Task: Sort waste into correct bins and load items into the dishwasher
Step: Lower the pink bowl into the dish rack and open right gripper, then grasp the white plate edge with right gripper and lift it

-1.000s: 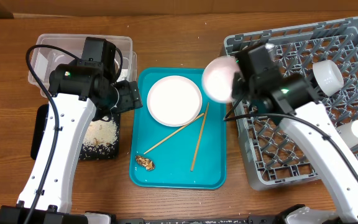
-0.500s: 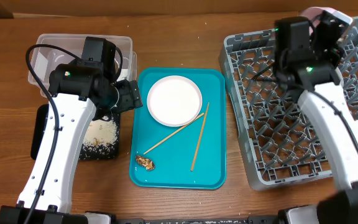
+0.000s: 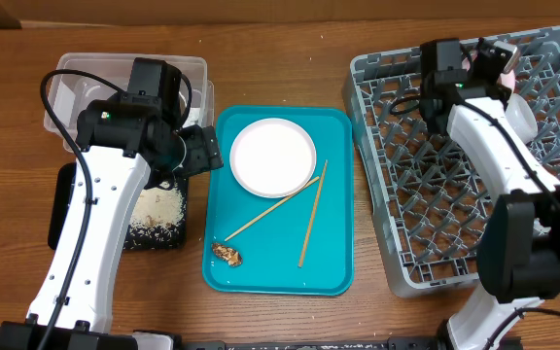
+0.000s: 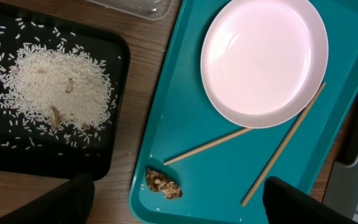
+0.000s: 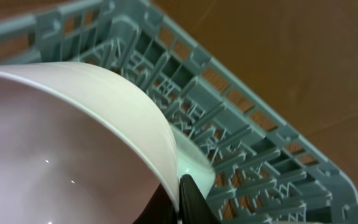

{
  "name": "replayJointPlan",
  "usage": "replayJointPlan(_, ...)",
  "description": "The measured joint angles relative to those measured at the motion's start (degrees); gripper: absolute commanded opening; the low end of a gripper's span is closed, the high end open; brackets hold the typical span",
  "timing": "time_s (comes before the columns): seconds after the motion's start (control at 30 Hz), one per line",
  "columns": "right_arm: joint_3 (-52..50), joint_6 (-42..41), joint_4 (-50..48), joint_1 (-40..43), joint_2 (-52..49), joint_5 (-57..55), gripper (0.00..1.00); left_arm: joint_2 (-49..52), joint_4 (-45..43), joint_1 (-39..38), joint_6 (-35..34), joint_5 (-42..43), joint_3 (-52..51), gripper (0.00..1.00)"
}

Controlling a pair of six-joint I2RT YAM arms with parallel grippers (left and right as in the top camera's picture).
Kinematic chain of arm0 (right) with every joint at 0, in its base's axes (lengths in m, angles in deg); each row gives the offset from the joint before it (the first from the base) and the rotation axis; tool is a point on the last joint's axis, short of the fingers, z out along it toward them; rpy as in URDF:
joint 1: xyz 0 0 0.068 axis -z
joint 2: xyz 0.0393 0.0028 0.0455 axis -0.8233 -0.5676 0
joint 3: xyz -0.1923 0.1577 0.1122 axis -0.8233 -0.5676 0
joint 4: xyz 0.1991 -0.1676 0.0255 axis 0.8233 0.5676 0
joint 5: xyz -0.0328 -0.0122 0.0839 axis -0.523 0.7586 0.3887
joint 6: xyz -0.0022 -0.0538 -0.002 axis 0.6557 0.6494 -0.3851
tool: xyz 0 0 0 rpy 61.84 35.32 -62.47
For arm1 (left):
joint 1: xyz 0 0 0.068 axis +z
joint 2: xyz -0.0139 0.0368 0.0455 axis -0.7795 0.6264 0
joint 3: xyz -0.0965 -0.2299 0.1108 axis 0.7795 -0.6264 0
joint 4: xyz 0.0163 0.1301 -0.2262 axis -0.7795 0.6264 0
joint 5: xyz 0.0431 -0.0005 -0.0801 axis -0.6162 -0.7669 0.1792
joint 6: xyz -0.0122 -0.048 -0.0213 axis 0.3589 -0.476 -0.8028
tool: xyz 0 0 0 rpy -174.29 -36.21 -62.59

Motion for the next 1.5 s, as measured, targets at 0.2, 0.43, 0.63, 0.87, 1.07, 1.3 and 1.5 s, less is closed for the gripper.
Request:
replayJointPlan(0.2,0.50,-5.99,3.30,-0.22,-1.36,1.11,0.04,0.00,0.07,0.00,0.00,0.00,0.00,0.88)
replayJointPlan(0.43,0.90,-9.84,5.84,-1.01,-1.36,2.99,0.04,0.00,0.09,0.02,0.00,0.00,0.00,0.88)
replayJointPlan(0.63,0.98,-10.62,8.04,-3.21,-1.36,4.07,0.07,0.00,0.09,0.00,0.00,0.00,0.00,0.89)
replayJointPlan(0.87,0.85,-10.23,12.11,-4.90,-2.23,10.88,0.25,0.00,0.09,0.00,0.00,0.00,0.00,0.90)
replayJointPlan(1.07,0.76,-9.99,16.83,-6.67,-2.43,14.03,0.40,0.02,0.07,0.00,0.00,0.00,0.00,0.92)
replayJointPlan(1.3,2.78,-8.55,23.47,-7.08,-1.03,22.08,0.46,0.00,0.09,0.00,0.00,0.00,0.00,0.97)
replayJointPlan(1.5,9.27,-1.90,22.95,-9.20,3.13,40.15,0.50,0.00,0.09,0.02,0.00,0.00,0.00,0.98)
